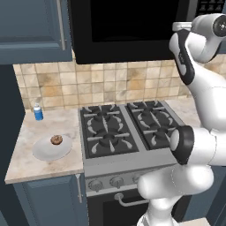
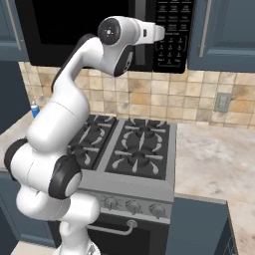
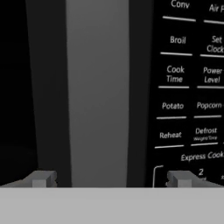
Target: Pick the mushroom from the counter and place it in the microwave. Then turn on the microwave.
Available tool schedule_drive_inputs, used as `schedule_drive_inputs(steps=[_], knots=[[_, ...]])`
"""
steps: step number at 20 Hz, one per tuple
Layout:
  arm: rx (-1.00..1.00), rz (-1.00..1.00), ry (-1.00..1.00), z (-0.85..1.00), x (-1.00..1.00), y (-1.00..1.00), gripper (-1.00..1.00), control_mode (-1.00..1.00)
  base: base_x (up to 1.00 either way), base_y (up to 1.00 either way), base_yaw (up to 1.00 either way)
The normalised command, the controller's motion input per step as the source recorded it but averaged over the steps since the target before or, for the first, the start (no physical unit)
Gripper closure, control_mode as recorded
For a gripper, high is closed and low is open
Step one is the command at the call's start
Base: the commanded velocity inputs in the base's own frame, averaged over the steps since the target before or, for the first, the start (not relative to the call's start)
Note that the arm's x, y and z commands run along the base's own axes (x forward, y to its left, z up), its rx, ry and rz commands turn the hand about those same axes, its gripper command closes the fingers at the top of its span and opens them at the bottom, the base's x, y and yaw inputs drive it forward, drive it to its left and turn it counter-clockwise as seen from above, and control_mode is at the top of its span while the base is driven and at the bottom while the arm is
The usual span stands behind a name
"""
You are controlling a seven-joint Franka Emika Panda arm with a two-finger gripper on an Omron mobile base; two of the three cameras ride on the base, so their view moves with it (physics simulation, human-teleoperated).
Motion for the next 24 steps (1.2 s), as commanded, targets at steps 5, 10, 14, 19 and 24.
schedule_drive_inputs(steps=[5,10,14,19,24], knots=[[0.0,0.0,0.0,0.0,0.2,-0.05,-1.0,-1.0,0.0,0.0,0.0],[0.0,0.0,0.0,0.0,0.18,-0.05,-1.0,-1.0,0.0,0.0,0.0],[0.0,0.0,0.0,0.0,0.19,-0.06,-1.0,-1.0,0.0,0.0,0.0],[0.0,0.0,0.0,0.0,0.19,-0.06,-1.0,-1.0,0.0,0.0,0.0],[0.0,0.0,0.0,0.0,0.1,-0.01,-1.0,-1.0,0.0,0.0,0.0]])
